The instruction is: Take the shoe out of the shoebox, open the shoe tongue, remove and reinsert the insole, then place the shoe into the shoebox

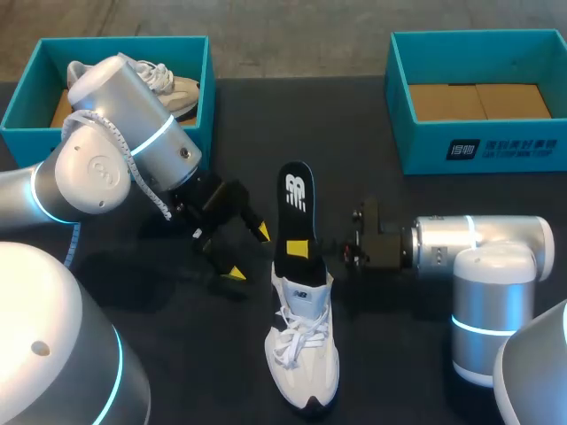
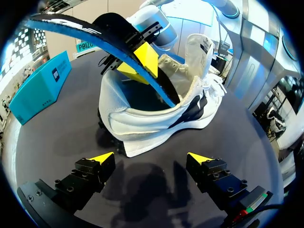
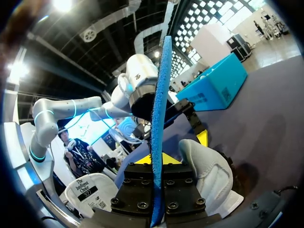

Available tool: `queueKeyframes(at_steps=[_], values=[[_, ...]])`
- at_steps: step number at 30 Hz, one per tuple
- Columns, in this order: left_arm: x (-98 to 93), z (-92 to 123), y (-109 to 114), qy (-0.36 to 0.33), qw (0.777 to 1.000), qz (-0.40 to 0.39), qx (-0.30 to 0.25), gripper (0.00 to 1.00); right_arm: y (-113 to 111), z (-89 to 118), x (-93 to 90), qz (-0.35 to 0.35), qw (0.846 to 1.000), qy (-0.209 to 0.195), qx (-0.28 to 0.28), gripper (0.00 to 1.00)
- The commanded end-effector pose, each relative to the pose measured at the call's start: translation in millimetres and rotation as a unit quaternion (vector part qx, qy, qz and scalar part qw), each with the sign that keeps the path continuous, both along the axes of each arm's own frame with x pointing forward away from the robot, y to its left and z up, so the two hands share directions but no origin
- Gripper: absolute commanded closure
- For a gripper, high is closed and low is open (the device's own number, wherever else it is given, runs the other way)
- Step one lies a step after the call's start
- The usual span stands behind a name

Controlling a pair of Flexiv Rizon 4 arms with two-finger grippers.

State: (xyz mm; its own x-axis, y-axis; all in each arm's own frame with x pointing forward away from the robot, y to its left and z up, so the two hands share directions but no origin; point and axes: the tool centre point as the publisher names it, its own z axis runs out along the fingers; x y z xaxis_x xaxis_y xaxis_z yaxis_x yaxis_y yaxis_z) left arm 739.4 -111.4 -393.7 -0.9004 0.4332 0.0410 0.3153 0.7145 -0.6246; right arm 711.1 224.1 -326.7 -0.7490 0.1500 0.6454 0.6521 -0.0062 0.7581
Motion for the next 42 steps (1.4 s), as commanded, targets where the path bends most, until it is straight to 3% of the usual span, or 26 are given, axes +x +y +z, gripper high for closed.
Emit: queueKeyframes(at_steps=[1, 23, 33, 34, 35, 37, 42], values=[[-0.5, -1, -1, -0.001, 1.000, 0.000, 0.001, 0.00, -1, -3, -4.5, -0.001, 1.000, 0.003, -0.001, 1.00], [-0.5, -1, -1, -0.001, 1.000, 0.000, 0.001, 0.00, 2, -29, -26.0, 0.027, 0.998, 0.049, -0.021, 1.00], [-0.5, -1, -1, -0.001, 1.000, 0.000, 0.001, 0.00, 0, -22, -31.0, 0.019, 0.999, 0.039, -0.018, 1.00], [-0.5, -1, -1, -0.001, 1.000, 0.000, 0.001, 0.00, 0, -21, -30.5, 0.018, 0.999, 0.035, -0.018, 0.95], [-0.5, -1, -1, -0.001, 1.000, 0.000, 0.001, 0.00, 0, -19, -29.9, 0.018, 0.999, 0.031, -0.018, 0.84], [-0.5, -1, -1, -0.001, 1.000, 0.000, 0.001, 0.00, 1, -16, -28.1, 0.018, 0.999, 0.026, -0.019, 0.73], [-0.5, -1, -1, -0.001, 1.000, 0.000, 0.001, 0.00, 4, -9, -22.5, 0.023, 0.999, 0.014, -0.020, 0.70]])
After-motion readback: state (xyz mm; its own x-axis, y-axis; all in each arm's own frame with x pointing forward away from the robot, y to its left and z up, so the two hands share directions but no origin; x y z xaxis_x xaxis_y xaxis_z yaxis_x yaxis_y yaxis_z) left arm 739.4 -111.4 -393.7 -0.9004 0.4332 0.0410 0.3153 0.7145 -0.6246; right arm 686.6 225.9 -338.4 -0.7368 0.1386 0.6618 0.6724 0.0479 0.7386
